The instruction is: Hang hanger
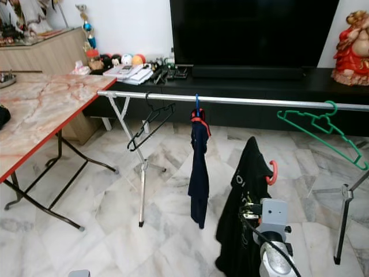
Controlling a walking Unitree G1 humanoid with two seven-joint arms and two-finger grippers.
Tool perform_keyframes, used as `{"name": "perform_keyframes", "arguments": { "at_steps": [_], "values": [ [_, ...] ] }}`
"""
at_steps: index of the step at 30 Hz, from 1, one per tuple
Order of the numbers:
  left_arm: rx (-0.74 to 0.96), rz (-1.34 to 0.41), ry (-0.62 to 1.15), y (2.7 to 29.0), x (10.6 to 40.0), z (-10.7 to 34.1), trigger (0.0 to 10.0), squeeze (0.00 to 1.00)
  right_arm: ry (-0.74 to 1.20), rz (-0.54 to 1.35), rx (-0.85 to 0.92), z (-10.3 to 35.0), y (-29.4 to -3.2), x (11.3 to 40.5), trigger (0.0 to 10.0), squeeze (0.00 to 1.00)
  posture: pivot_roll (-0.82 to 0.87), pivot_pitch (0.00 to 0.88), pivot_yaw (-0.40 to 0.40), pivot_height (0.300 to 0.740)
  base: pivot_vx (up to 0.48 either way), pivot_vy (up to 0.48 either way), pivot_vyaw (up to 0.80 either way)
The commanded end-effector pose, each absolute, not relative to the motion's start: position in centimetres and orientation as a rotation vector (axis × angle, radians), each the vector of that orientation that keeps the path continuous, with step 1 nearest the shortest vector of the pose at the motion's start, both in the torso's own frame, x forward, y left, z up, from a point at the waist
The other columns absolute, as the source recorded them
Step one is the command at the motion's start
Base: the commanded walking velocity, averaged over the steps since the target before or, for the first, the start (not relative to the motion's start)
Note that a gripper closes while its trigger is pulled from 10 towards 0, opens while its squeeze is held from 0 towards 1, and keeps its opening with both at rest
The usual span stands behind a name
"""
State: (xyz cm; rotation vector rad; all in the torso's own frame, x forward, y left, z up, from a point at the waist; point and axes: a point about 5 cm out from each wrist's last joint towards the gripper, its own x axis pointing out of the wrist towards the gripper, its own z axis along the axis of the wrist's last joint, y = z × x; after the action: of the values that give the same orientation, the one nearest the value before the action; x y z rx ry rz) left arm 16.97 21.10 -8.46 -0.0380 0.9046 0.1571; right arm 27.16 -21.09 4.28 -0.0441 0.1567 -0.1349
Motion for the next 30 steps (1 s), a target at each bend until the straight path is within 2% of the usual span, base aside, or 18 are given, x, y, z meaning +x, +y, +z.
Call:
{"name": "perform_keyframes", "arguments": {
  "at_steps": [1,19,30],
  "values": [
    [-0.037,0.175,0.938,21.8,16.1,-8.8,10.0,0.0,0.101,-0.113,-0.048,5.3,-20.4,28.0,10.0,0.0,0.03,0.028,0.037,0.74,0.0,0.472,0.0],
    [-0.039,0.188,1.002,22.8,13.8,-9.4,10.0,0.0,0.108,-0.116,-0.061,5.4,-20.5,28.3,10.0,0.0,0.03,0.046,0.036,0.74,0.0,0.401,0.0],
    [-0.021,0.167,1.006,22.6,13.1,-9.7,10.0,0.0,0.107,-0.132,-0.063,5.3,-20.7,28.1,10.0,0.0,0.04,0.05,0.039,0.74,0.0,0.0,0.0]
  ]
}}
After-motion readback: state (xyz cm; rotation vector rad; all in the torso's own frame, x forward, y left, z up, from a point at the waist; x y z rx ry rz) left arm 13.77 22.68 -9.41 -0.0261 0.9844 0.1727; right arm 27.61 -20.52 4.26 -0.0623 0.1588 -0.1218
